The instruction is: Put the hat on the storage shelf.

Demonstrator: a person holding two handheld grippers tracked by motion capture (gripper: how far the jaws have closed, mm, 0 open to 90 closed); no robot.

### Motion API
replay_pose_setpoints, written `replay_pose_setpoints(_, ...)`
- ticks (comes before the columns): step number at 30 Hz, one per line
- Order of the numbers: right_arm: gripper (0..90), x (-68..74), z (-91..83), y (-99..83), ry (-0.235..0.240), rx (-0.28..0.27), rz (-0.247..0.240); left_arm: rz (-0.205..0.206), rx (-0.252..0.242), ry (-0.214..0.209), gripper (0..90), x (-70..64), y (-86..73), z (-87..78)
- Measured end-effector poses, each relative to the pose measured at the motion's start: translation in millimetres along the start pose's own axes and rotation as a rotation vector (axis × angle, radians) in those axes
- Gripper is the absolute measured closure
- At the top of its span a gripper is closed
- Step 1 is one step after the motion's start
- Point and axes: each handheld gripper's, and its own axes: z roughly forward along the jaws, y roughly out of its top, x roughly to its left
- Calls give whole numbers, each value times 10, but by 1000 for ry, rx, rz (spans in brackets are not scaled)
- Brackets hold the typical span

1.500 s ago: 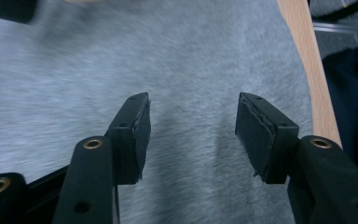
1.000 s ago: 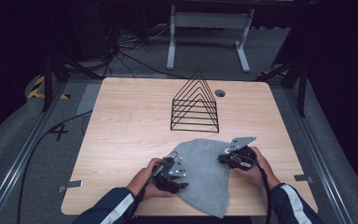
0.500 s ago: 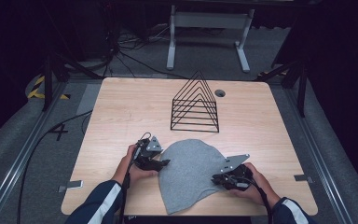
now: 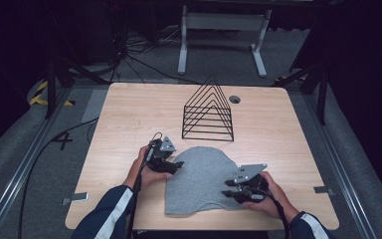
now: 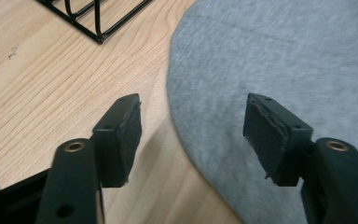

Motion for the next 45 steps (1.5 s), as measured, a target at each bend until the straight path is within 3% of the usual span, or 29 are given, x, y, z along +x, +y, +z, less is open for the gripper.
replay_pose_setpoints(2,562,-168,-77,37,-71,-36,26,-6,13,-9,335,-24,-26,-69)
replay_pose_setpoints(4,532,-311,-78,63,-134,-33,40,-21,41,-26,300,-42,-53,-82)
replay_pose_setpoints(6,511,-493,10,74,-162,-23,76,-14,50,-23,285,-74,-91,-84)
replay_pose_setpoints(10,459,-640,186,94,-157,17,91,-19,86,-26,258,-77,-152,-25)
replay_pose_setpoints(12,441,-710,270,112,-149,21,120,-34,64,-24,232,-68,-158,-8)
replay_pose_setpoints(14,423,-771,324,140,-130,9,151,-23,64,-24,224,-65,-151,8)
replay_pose_setpoints(18,414,-876,414,195,-152,5,195,-26,59,-17,214,-51,-144,28)
replay_pose_setpoints(20,409,-889,479,211,-159,46,191,-22,43,-13,214,-28,-147,42)
replay_pose_setpoints(23,422,-889,506,204,-142,49,217,-22,20,-8,221,15,-146,65)
replay_pose_setpoints(27,557,-861,478,184,-137,47,212,-29,46,-8,310,44,-77,70)
replay_pose_setpoints(30,714,-802,476,210,-118,54,213,-25,45,-31,488,50,-51,71)
replay_pose_setpoints(32,741,-791,478,210,-114,50,219,-24,43,-42,529,68,-34,80)
replay_pose_setpoints(36,831,-796,475,186,-85,29,233,-49,65,-82,750,100,16,90)
replay_pose_setpoints(38,841,-787,466,192,-99,35,208,-39,67,-104,824,98,26,98)
replay_pose_setpoints(42,847,-772,383,208,-105,-4,189,-23,79,-114,846,62,48,73)
replay_pose_setpoints(45,849,-743,258,255,-119,-50,162,-2,57,-96,848,39,80,24)
